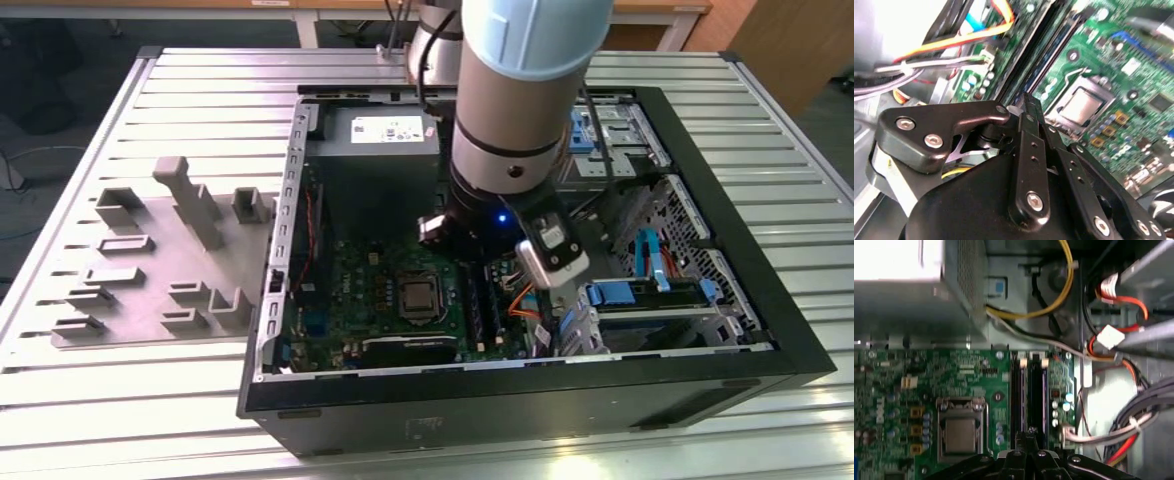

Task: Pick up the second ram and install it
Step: 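Press down the second ram until it locks into place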

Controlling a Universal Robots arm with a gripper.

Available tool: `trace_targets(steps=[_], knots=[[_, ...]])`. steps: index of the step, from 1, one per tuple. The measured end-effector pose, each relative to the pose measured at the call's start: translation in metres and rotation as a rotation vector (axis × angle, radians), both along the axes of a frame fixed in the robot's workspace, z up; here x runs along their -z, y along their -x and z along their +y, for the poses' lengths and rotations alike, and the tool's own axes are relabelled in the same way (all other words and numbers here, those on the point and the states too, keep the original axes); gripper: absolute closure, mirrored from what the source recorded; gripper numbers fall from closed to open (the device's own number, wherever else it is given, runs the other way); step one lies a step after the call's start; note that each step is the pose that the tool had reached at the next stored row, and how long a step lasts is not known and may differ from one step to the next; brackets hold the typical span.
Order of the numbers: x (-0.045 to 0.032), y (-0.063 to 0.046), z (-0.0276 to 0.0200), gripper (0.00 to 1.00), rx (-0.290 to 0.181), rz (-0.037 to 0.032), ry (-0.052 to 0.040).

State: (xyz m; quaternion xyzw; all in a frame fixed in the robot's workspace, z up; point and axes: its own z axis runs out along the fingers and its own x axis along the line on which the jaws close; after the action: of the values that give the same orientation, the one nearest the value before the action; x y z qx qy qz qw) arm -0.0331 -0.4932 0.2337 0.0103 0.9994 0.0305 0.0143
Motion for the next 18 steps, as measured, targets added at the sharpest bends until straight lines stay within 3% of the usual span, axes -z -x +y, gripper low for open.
trace_targets(steps=[12,14,18], knots=[[0.0002,0.000,-0.0321,0.89,0.000,-0.0001,0.0001],[0.0005,0.000,-0.0347,0.89,0.000,0.0000,0.0002],[0.0027,0.000,-0.0353,0.89,0.000,-0.0001,0.0000]])
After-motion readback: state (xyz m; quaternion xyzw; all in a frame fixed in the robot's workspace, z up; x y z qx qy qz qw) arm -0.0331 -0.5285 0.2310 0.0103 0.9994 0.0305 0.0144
